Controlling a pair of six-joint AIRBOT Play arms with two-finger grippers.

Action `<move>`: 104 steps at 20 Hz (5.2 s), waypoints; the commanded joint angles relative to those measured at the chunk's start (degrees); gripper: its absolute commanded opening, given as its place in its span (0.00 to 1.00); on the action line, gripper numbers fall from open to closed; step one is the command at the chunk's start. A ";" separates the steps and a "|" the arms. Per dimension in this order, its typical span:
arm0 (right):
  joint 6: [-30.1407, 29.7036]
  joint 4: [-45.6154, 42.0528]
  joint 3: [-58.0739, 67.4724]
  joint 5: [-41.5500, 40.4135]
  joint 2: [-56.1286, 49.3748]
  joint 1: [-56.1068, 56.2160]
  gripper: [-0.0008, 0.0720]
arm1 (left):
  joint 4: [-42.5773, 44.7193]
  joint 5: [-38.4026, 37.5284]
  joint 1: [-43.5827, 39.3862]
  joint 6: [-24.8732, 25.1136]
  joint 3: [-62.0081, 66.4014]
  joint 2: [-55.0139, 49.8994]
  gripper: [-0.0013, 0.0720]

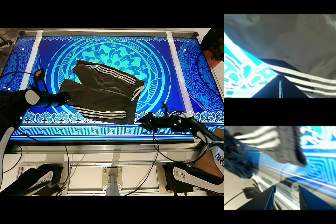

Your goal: Fold the clothes and pants, and hang the long-sleeved shirts on hangers.

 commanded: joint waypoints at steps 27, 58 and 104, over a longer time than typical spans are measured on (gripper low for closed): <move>21.20 5.09 19.67 -31.10 0.13 19.06 0.03 | -5.46 5.40 0.94 6.56 -2.25 1.33 0.02; 25.59 -20.94 37.27 -33.09 -0.13 18.05 0.03 | -18.97 2.19 11.74 23.12 -3.13 -10.75 0.02; 42.82 -38.23 37.31 -17.38 -0.33 32.13 0.03 | 2.54 -17.90 6.36 16.50 12.55 7.72 0.02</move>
